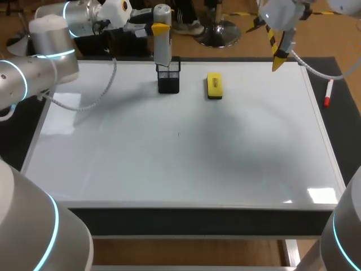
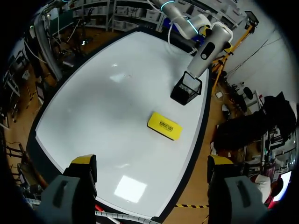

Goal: Pick up the inspection probe, press it on each red-marked spot on the whiteboard one by one, put down the probe, pick up the eraser, and wipe off all the red marks.

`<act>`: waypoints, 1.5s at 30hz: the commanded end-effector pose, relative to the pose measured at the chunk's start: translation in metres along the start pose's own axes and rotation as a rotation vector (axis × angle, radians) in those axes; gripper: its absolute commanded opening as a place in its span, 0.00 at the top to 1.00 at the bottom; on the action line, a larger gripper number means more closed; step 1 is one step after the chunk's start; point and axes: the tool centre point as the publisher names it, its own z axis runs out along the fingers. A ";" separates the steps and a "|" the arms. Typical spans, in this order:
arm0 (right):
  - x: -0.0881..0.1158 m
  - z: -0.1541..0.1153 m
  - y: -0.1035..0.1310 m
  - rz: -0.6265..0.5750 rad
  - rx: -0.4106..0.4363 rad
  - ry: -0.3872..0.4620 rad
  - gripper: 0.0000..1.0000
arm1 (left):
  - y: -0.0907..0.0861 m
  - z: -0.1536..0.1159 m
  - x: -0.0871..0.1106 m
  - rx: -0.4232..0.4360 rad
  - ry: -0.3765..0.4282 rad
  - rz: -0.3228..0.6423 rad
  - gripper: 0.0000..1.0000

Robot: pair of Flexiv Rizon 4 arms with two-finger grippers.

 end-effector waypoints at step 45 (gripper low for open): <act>0.000 -0.001 0.000 -0.001 0.003 0.004 0.00 | 0.025 -0.002 -0.019 0.105 -0.191 0.043 1.00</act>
